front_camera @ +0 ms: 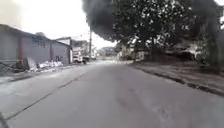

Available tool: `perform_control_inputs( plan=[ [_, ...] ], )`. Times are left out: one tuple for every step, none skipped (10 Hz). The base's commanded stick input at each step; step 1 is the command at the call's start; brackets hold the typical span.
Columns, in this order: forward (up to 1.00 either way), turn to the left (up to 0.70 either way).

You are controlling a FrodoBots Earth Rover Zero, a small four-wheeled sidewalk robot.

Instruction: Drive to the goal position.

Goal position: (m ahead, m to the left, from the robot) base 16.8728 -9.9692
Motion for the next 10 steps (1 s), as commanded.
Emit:
perform_control_inputs(
  plan=[
    [0.85, -0.32],
    [0.85, 0.0],
    [0.85, 0.0],
    [0.85, 0.0],
    [0.85, 0.0],
    [0.85, 0.0],
    [0.85, 0.0],
    [0.85, 0.0],
    [0.85, 0.0],
    [0.85, 0.0]
  ],
)
